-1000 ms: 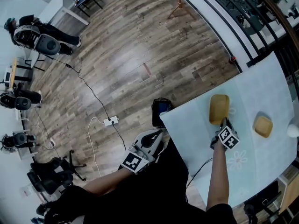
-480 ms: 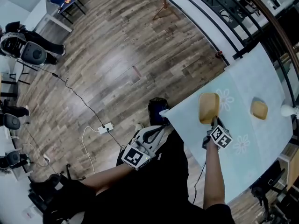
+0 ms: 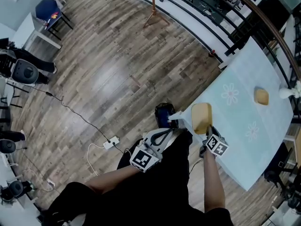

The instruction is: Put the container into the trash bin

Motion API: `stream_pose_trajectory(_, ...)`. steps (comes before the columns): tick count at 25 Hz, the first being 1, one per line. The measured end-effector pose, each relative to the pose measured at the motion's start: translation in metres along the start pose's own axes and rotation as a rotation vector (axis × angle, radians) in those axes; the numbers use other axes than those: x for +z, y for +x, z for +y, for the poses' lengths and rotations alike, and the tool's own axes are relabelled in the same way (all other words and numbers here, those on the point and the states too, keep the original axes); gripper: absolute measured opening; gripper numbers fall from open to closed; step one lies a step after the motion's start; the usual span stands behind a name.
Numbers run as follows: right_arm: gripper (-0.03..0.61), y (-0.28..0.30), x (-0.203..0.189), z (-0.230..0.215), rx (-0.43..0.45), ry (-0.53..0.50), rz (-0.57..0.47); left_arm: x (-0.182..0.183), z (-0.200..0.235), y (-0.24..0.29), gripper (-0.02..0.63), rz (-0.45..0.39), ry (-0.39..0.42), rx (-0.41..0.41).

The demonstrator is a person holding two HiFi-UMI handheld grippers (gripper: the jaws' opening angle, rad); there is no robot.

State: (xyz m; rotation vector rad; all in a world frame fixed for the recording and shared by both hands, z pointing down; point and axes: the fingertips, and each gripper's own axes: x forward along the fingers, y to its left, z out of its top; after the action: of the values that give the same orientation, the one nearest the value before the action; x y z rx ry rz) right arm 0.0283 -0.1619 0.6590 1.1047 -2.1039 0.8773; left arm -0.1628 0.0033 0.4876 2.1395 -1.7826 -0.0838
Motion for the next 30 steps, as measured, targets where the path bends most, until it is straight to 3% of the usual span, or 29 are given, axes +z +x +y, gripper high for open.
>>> stream_pose_trajectory(11, 0.046, -0.022, -0.056, 0.097, 0.083, -0.060, 0.077, 0.009, 0.036, -0.042, 0.014, 0.008, 0.017, 0.045)
stream_pose_trajectory(18, 0.046, -0.023, -0.080, 0.106, 0.135, -0.110, 0.128, 0.010, 0.033, -0.043, 0.014, -0.009, -0.004, 0.116)
stream_pose_trajectory(23, 0.046, -0.003, -0.120, 0.120, 0.180, -0.053, 0.184, -0.017, 0.045, -0.051, 0.014, 0.032, -0.004, 0.200)
stream_pose_trajectory(27, 0.046, 0.017, -0.131, 0.116, 0.140, -0.065, 0.227, -0.029, 0.062, -0.044, 0.014, 0.037, -0.039, 0.234)
stream_pose_trajectory(30, 0.046, 0.030, -0.148, 0.123, 0.103, -0.042, 0.253, -0.038, 0.075, -0.045, 0.014, 0.061, -0.038, 0.204)
